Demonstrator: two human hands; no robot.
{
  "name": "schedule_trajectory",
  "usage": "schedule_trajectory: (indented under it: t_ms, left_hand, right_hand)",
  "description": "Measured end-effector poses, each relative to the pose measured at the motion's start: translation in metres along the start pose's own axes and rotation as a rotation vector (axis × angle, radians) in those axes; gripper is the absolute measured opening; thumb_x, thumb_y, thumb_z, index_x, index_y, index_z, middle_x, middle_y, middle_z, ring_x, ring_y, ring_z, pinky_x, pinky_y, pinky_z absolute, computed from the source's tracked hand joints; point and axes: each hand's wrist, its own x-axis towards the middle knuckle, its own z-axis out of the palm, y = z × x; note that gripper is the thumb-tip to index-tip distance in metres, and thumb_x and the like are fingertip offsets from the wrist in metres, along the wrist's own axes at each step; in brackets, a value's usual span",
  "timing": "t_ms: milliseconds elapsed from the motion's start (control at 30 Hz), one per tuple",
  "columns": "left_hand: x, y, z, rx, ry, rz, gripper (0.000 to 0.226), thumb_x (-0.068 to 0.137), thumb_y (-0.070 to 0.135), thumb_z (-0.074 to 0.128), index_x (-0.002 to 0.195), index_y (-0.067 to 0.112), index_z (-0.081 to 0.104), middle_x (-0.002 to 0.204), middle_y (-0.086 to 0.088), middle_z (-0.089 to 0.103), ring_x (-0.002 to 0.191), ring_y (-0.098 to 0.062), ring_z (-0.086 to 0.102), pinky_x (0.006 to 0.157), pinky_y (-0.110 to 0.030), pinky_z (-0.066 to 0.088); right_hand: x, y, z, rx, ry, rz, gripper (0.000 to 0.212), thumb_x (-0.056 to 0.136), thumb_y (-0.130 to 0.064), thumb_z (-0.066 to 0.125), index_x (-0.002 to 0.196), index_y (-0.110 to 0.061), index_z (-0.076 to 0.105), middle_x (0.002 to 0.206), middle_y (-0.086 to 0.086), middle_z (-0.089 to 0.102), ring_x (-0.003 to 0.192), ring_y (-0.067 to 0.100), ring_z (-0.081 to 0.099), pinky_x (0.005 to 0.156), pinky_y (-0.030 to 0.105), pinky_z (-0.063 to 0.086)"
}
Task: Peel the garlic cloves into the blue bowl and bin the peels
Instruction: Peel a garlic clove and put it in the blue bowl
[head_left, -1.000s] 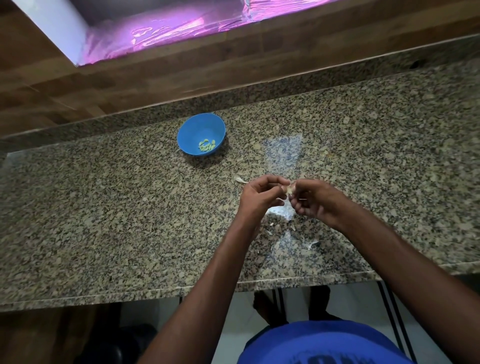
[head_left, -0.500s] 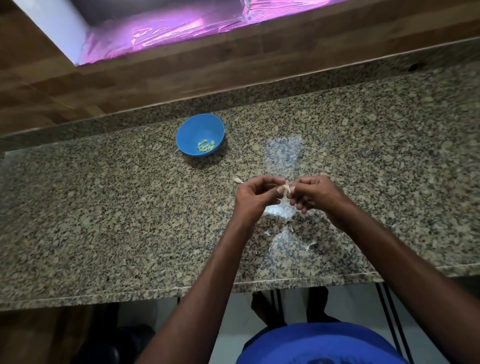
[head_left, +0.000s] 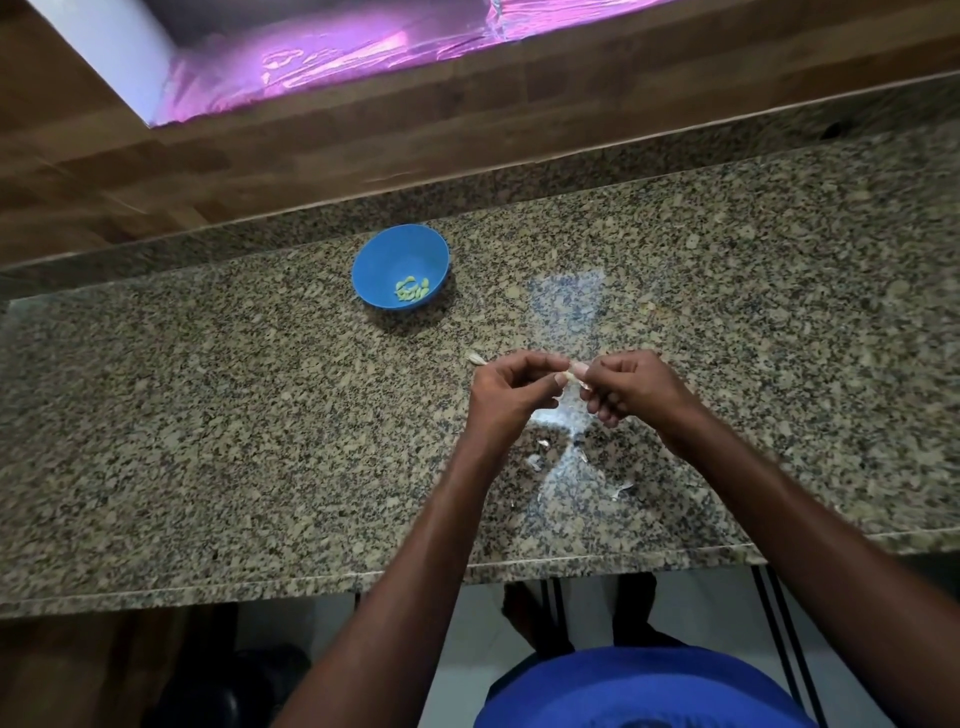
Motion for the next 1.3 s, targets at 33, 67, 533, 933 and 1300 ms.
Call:
schedule_trajectory:
  t_ms: [33,67,533,933,1300]
  left_hand:
    - [0.0,0.0,0.0,0.034,0.005,0.012,0.012,0.09,0.01,0.078,0.101,0.006,0.077,0.094,-0.013,0.076,0.084,-0.018,0.07,0.077,-0.031,0.06]
    - [0.0,-0.001,0.0,0.074,0.009,0.024,0.01,0.089,0.013,0.079,0.098,0.009,0.077,0.093,-0.013,0.076,0.084,-0.02,0.07,0.078,-0.034,0.062]
    - [0.004,0.0,0.0,0.133,-0.021,0.014,0.01,0.09,0.01,0.077,0.098,0.004,0.076,0.09,-0.015,0.075,0.078,-0.017,0.069,0.077,-0.033,0.061]
    - [0.011,-0.013,-0.002,0.082,0.052,0.018,0.007,0.09,0.004,0.075,0.096,0.007,0.076,0.089,-0.014,0.074,0.081,-0.018,0.07,0.075,-0.029,0.061]
    - [0.051,-0.066,0.005,0.363,0.275,-0.079,0.019,0.088,-0.002,0.069,0.093,0.014,0.078,0.085,0.006,0.074,0.075,-0.003,0.068,0.064,-0.012,0.055]
  right_hand:
    - [0.0,0.0,-0.001,-0.014,-0.01,-0.009,0.032,0.096,-0.03,0.069,0.082,-0.001,0.071,0.068,0.009,0.069,0.054,0.014,0.06,0.052,0.025,0.051]
    - [0.0,0.0,-0.001,-0.034,-0.022,-0.022,0.033,0.095,-0.032,0.07,0.082,-0.001,0.071,0.068,0.009,0.069,0.055,0.015,0.061,0.052,0.025,0.052]
    - [0.004,0.006,0.0,0.053,-0.098,0.049,0.03,0.102,-0.012,0.051,0.084,0.003,0.069,0.067,0.011,0.066,0.055,0.02,0.057,0.051,0.027,0.048]
    - [0.004,0.017,-0.006,0.004,-0.029,0.096,0.023,0.099,-0.01,0.06,0.077,-0.004,0.065,0.066,0.009,0.066,0.051,0.014,0.056,0.051,0.026,0.049]
    - [0.008,0.054,-0.001,-0.073,0.118,0.253,0.011,0.087,0.0,0.076,0.084,0.007,0.068,0.076,0.019,0.074,0.057,0.017,0.07,0.057,0.028,0.061]
